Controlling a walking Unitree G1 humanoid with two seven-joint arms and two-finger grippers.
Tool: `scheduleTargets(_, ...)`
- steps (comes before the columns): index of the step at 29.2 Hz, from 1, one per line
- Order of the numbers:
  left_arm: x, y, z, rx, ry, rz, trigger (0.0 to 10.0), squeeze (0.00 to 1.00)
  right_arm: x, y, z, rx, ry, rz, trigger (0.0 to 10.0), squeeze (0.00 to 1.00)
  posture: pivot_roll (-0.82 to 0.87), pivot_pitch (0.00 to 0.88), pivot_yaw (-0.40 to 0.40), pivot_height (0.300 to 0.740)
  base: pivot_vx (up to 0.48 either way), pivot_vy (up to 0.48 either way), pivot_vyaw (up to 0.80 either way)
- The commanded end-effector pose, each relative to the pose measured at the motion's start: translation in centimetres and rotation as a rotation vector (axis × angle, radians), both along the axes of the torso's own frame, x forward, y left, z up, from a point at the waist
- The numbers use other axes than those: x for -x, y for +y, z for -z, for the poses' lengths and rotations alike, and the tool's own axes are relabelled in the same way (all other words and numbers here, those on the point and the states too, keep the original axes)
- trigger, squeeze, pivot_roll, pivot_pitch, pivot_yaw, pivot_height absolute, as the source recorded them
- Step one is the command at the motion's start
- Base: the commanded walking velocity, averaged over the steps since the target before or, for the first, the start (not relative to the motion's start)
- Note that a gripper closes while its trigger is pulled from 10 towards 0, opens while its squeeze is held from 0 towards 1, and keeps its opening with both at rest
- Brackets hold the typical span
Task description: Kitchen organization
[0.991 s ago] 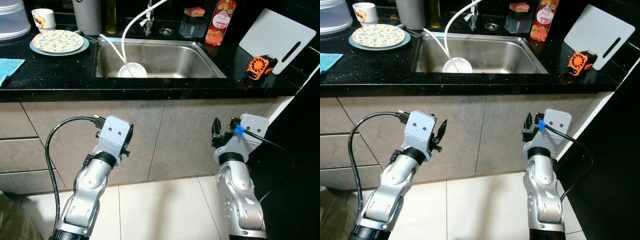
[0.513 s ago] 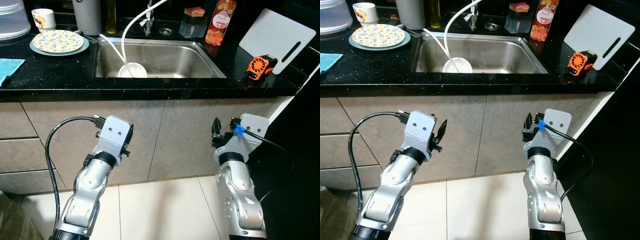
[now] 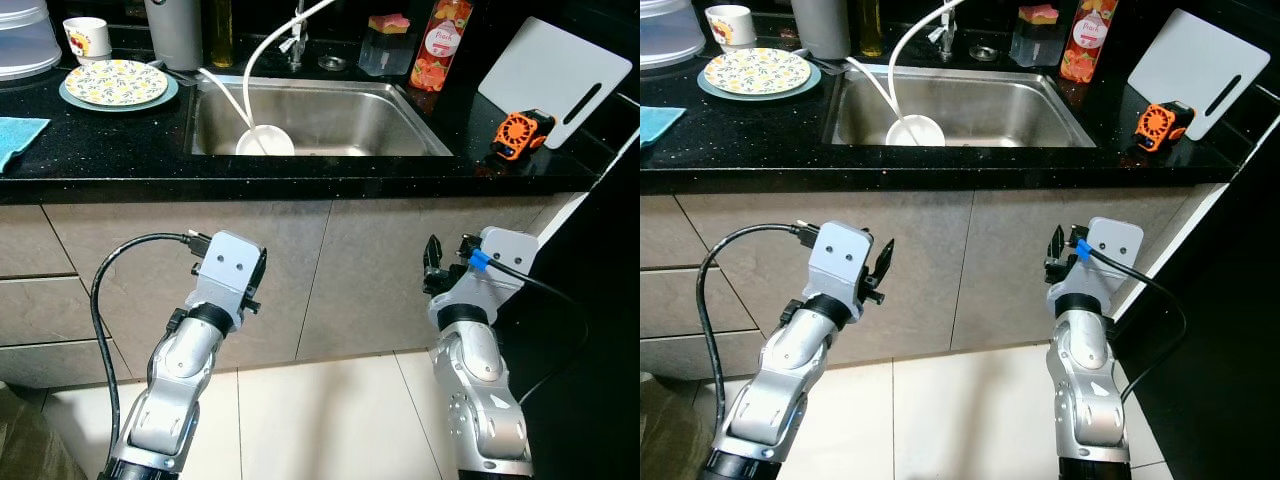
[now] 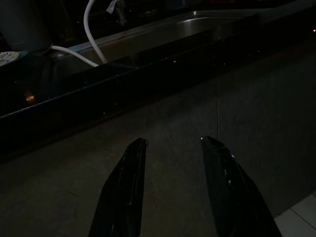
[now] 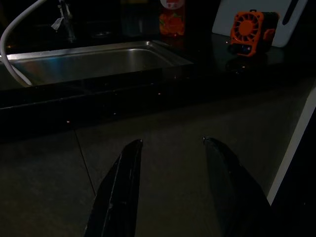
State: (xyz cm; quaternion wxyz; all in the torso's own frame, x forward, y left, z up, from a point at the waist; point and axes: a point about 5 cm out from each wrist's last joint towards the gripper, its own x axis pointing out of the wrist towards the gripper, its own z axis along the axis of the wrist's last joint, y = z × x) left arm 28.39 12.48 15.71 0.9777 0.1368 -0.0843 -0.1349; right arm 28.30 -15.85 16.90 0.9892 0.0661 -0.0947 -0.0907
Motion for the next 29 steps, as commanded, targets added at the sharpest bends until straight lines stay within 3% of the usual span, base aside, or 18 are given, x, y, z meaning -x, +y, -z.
scheduleTargets(1, 0.1, -0.3, 0.3, -0.01, 0.014, 0.015, 10.0, 0.0, -0.1, -0.3, 0.2, 0.005, 0.017, 0.007, 10.0, 0.0, 0.15, 0.039, -0.081, 0.74, 0.0, 0.0, 0.0)
scheduleTargets(14, 0.0, -0.3, 0.3, -0.011, 0.015, 0.014, 10.0, 0.0, -0.1, -0.3, 0.2, 0.002, 0.018, 0.006, 10.0, 0.0, 0.15, 0.04, -0.081, 0.74, 0.0, 0.0, 0.0)
scheduleTargets(20, -0.1, 0.5, -0.2, -0.003, 0.026, -0.037, 10.0, 0.0, -0.1, -0.3, 0.3, 0.0, 0.023, 0.002, 10.0, 0.0, 0.15, 0.044, -0.08, 0.74, 0.0, 0.0, 0.0)
scheduleTargets(23, 1.9, 1.6, -0.5, 0.016, 0.051, -0.068, 10.0, 0.0, 0.6, -0.4, 0.7, -0.012, 0.07, -0.013, 10.0, 0.0, 0.16, 0.051, -0.079, 0.74, 0.0, 0.0, 0.0)
scheduleTargets(27, 2.7, 1.8, -0.7, -0.002, 0.036, -0.064, 10.0, 0.0, 1.1, -0.4, 0.9, -0.014, 0.09, -0.022, 10.0, 0.0, 0.16, 0.055, -0.078, 0.74, 0.0, 0.0, 0.0)
scheduleTargets(29, 3.2, 2.1, -0.8, -0.016, 0.034, -0.076, 10.0, 0.0, 2.4, -0.3, 1.4, -0.012, 0.129, -0.055, 10.0, 0.0, 0.16, 0.063, -0.076, 0.74, 0.0, 0.0, 0.0)
